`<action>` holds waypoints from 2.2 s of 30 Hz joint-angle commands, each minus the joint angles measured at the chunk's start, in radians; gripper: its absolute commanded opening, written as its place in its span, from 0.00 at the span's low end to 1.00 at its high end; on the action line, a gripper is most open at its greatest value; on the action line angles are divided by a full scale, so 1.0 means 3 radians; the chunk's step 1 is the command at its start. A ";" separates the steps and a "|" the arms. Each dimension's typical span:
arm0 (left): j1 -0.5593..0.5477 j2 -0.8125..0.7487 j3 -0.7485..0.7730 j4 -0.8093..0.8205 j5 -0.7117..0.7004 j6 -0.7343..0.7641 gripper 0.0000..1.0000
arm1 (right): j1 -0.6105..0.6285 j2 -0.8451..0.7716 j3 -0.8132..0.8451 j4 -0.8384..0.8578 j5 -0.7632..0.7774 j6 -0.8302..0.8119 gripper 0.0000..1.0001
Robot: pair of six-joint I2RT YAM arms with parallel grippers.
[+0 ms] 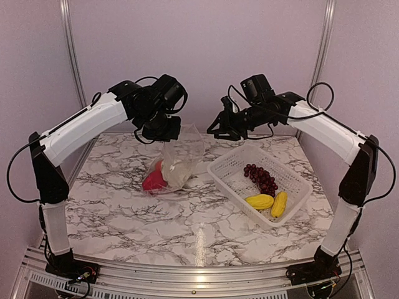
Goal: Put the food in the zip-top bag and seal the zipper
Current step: Adjust the zipper food storage bag at the center of the board, then pick up the fake fruit from the bin.
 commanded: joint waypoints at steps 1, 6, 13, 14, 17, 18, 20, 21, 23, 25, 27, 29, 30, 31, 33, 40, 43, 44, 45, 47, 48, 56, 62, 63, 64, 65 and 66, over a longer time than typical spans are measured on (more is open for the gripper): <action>0.0001 -0.0128 -0.0044 0.0017 0.0023 0.0048 0.00 | -0.0077 -0.0436 0.0050 -0.0041 0.0146 -0.0147 0.40; -0.0010 -0.0191 -0.0071 0.0050 0.0047 0.0050 0.00 | -0.0160 -0.0785 0.0197 -0.0420 0.0969 -0.0677 0.73; -0.0009 -0.0219 -0.0110 0.0080 0.0113 0.0072 0.00 | -0.0587 -0.1692 -0.1384 0.0393 0.1192 -0.1155 0.93; -0.0009 -0.0224 -0.0114 0.0081 0.0125 0.0076 0.00 | -0.0597 -0.1742 -0.1476 0.0384 0.1109 -0.1219 0.90; -0.0012 -0.0251 -0.0148 0.0088 0.0146 0.0079 0.00 | -0.0599 -0.1782 -0.1613 0.0207 0.0965 -0.1354 0.77; -0.0011 -0.0261 -0.0170 0.0108 0.0153 0.0082 0.00 | -0.0598 -0.1780 -0.1650 0.0139 0.0972 -0.1371 0.73; -0.0008 -0.0275 -0.0201 0.0123 0.0181 0.0089 0.00 | -0.0598 -0.1767 -0.1745 -0.0011 0.1018 -0.1362 0.67; -0.0010 -0.0280 -0.0207 0.0130 0.0197 0.0093 0.00 | -0.0598 -0.1754 -0.1790 -0.0087 0.1020 -0.1363 0.66; -0.0008 -0.0285 -0.0220 0.0133 0.0227 0.0094 0.00 | -0.0598 -0.1724 -0.1861 -0.0235 0.1011 -0.1387 0.63; -0.0011 -0.0303 -0.0241 0.0144 0.0255 0.0111 0.00 | -0.0598 -0.1710 -0.1975 -0.0356 0.0977 -0.1426 0.63; -0.0008 -0.0315 -0.0273 0.0150 0.0263 0.0128 0.00 | -0.0598 -0.1692 -0.2091 -0.0405 0.0902 -0.1441 0.62; -0.0008 -0.0321 -0.0306 0.0164 0.0280 0.0144 0.00 | -0.0598 -0.1646 -0.2217 -0.0422 0.0797 -0.1463 0.60; -0.0010 -0.0326 -0.0318 0.0170 0.0287 0.0147 0.00 | -0.0598 -0.1612 -0.2276 -0.0429 0.0793 -0.1461 0.59; -0.0009 -0.0330 -0.0332 0.0173 0.0293 0.0146 0.00 | -0.0598 -0.1578 -0.2330 -0.0423 0.0834 -0.1441 0.59; -0.0009 -0.0340 -0.0358 0.0183 0.0311 0.0142 0.00 | -0.0598 -0.1501 -0.2407 -0.0373 0.0938 -0.1384 0.59; -0.0008 -0.0371 -0.0443 0.0202 0.0385 0.0120 0.00 | -0.0680 -0.1100 -0.2168 -0.0333 0.1404 -0.1190 0.61; -0.0010 -0.0400 -0.0482 0.0217 0.0401 0.0105 0.00 | -0.0746 -0.0871 -0.2018 -0.0342 0.1455 -0.1182 0.66; -0.0009 -0.0411 -0.0496 0.0221 0.0408 0.0100 0.00 | -0.0761 -0.0801 -0.1971 -0.0348 0.1492 -0.1190 0.67; -0.0009 -0.0424 -0.0507 0.0234 0.0408 0.0095 0.00 | -0.0770 -0.0742 -0.1924 -0.0353 0.1524 -0.1202 0.68; -0.0011 -0.0449 -0.0541 0.0246 0.0414 0.0089 0.00 | -0.0790 -0.0635 -0.1851 -0.0354 0.1615 -0.1243 0.70; -0.0009 -0.0457 -0.0562 0.0256 0.0416 0.0087 0.00 | -0.0808 -0.0573 -0.1825 -0.0353 0.1694 -0.1276 0.71; -0.0010 -0.0504 -0.0637 0.0298 0.0436 0.0079 0.00 | -0.0936 -0.0151 -0.1788 -0.0215 0.1789 -0.1375 0.76; -0.0009 -0.0498 -0.0654 0.0320 0.0446 0.0094 0.00 | -0.0940 0.0201 -0.1738 -0.0043 0.1695 -0.1422 0.74; -0.0008 -0.0493 -0.0654 0.0327 0.0454 0.0094 0.00 | -0.0936 0.0239 -0.1739 -0.0015 0.1668 -0.1437 0.71; -0.0010 -0.0487 -0.0652 0.0331 0.0465 0.0094 0.00 | -0.0938 0.0272 -0.1741 0.0001 0.1649 -0.1443 0.67; -0.0008 -0.0481 -0.0650 0.0338 0.0474 0.0094 0.00 | -0.0939 0.0291 -0.1741 0.0024 0.1630 -0.1448 0.60; -0.0008 -0.0476 -0.0642 0.0344 0.0480 0.0094 0.00 | -0.0938 0.0293 -0.1743 0.0040 0.1624 -0.1450 0.52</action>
